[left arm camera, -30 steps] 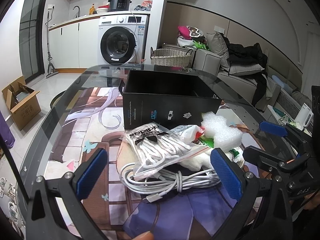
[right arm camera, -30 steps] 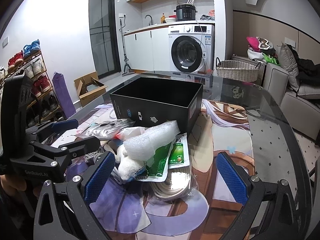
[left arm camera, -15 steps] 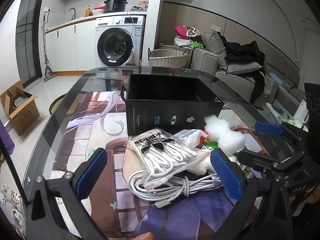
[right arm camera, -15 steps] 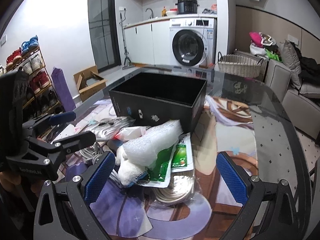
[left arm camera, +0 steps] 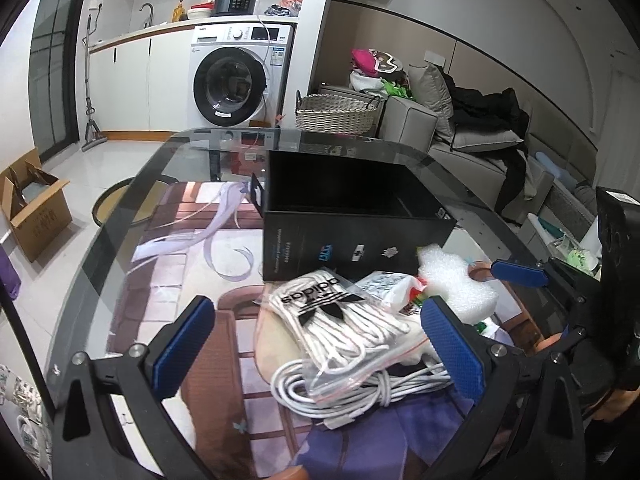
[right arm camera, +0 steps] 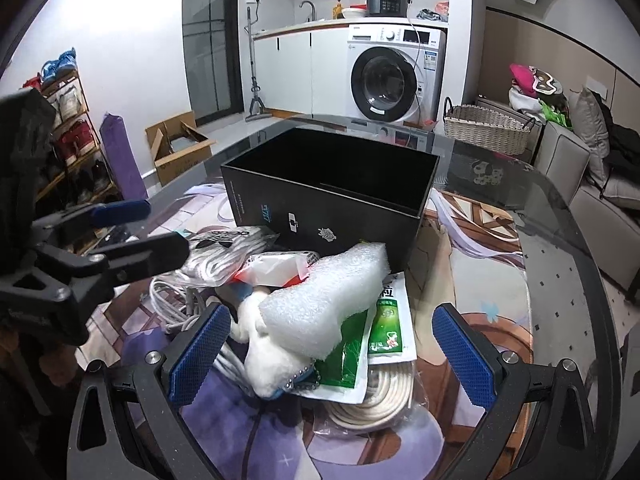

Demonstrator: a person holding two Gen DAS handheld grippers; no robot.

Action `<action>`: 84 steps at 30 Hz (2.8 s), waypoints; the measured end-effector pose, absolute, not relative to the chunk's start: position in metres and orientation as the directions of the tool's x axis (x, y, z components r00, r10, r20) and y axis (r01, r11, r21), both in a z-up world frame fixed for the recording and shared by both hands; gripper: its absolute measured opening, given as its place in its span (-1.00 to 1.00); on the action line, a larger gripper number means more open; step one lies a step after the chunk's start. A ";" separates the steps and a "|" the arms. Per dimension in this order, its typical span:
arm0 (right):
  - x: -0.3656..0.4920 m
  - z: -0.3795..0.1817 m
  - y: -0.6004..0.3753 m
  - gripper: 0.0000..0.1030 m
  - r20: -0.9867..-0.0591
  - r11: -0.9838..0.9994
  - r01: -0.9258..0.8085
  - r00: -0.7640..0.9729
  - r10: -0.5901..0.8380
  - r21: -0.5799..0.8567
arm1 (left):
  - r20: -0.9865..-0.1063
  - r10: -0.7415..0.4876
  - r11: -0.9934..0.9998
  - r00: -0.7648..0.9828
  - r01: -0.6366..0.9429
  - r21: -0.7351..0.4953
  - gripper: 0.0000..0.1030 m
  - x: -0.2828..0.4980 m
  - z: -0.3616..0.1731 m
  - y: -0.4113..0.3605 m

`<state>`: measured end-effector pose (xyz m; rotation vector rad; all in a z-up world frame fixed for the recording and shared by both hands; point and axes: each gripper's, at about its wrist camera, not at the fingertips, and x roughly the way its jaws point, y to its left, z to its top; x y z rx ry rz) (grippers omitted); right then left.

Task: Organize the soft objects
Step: 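Move the right tool toward the white foam while the left tool approaches the adidas bag, then close the right tool on the white foam while the left tool grasps the clear adidas bag, then lift the foam with the right tool while the left tool carries the adidas bag over the box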

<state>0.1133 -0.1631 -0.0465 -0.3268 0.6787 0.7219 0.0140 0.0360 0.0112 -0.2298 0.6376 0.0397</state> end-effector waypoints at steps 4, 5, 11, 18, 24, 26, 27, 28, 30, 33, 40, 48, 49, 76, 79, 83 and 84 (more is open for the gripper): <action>0.122 -0.049 -0.161 0.99 -0.680 0.742 -0.668 0.570 0.460 -0.059 | -0.605 -0.032 0.973 0.795 -0.114 -0.201 1.00 0.018 0.010 0.039; 0.125 -0.049 -0.164 0.99 -0.682 0.753 -0.655 0.578 0.449 -0.060 | -0.610 -0.037 0.972 0.791 -0.113 -0.204 1.00 0.020 0.010 0.040; 0.142 -0.052 -0.185 0.99 -0.700 0.797 -0.603 0.583 0.413 -0.032 | -0.645 -0.049 0.974 0.762 -0.108 -0.201 1.00 0.027 0.001 0.039; 0.158 -0.058 -0.187 0.96 -0.702 0.804 -0.594 0.558 0.443 0.036 | -0.660 -0.076 0.960 0.747 -0.124 -0.250 1.00 0.040 -0.007 0.040; 0.155 -0.053 -0.176 0.62 -0.680 0.782 -0.621 0.555 0.479 0.044 | -0.670 -0.088 0.954 0.737 -0.132 -0.270 1.00 0.052 -0.012 0.039; 0.154 -0.054 -0.172 0.57 -0.684 0.772 -0.634 0.543 0.487 0.046 | -0.676 -0.075 0.955 0.733 -0.143 -0.261 1.00 0.056 -0.015 0.038; 0.153 -0.054 -0.171 0.50 -0.684 0.770 -0.636 0.543 0.487 0.044 | -0.679 -0.073 0.954 0.730 -0.146 -0.260 1.00 0.058 -0.017 0.037; 0.153 -0.055 -0.168 0.41 -0.690 0.770 -0.637 0.541 0.480 0.036 | -0.682 -0.077 0.954 0.727 -0.145 -0.263 1.00 0.059 -0.018 0.037; 0.151 -0.055 -0.166 0.32 -0.693 0.768 -0.639 0.539 0.478 0.033 | -0.679 -0.070 0.955 0.731 -0.148 -0.258 0.99 0.057 -0.019 0.036; 0.148 -0.055 -0.166 0.13 -0.690 0.763 -0.646 0.538 0.483 0.031 | -0.678 -0.069 0.957 0.732 -0.144 -0.253 0.95 0.055 -0.019 0.035; 0.147 -0.056 -0.174 -0.25 -0.696 0.751 -0.657 0.507 0.509 0.071 | -0.679 -0.091 0.953 0.728 -0.135 -0.272 0.39 0.050 -0.021 0.037; 0.142 -0.054 -0.177 -0.27 -0.677 0.749 -0.661 0.529 0.512 0.050 | -0.688 -0.081 0.959 0.721 -0.131 -0.250 -0.07 0.048 -0.024 0.036; 0.140 -0.052 -0.178 -0.27 -0.672 0.746 -0.664 0.532 0.515 0.046 | -0.687 -0.072 0.961 0.723 -0.133 -0.241 -0.12 0.047 -0.022 0.036; 0.124 -0.016 -0.201 -0.27 -0.575 0.734 -0.677 0.580 0.578 0.055 | -0.587 -0.011 0.977 0.809 -0.117 -0.179 -0.71 0.016 0.013 0.037; 0.122 -0.010 -0.204 -0.27 -0.562 0.729 -0.681 0.580 0.589 0.061 | -0.560 -0.006 0.979 0.828 -0.111 -0.173 -0.70 0.012 0.025 0.035; 0.121 -0.004 -0.203 -0.27 -0.554 0.717 -0.695 0.578 0.599 0.050 | -0.526 -0.005 0.977 0.850 -0.107 -0.183 -0.70 0.011 0.042 0.035; 0.120 -0.003 -0.202 -0.27 -0.554 0.712 -0.700 0.576 0.601 0.046 | -0.520 -0.005 0.978 0.854 -0.105 -0.182 -0.70 0.011 0.045 0.034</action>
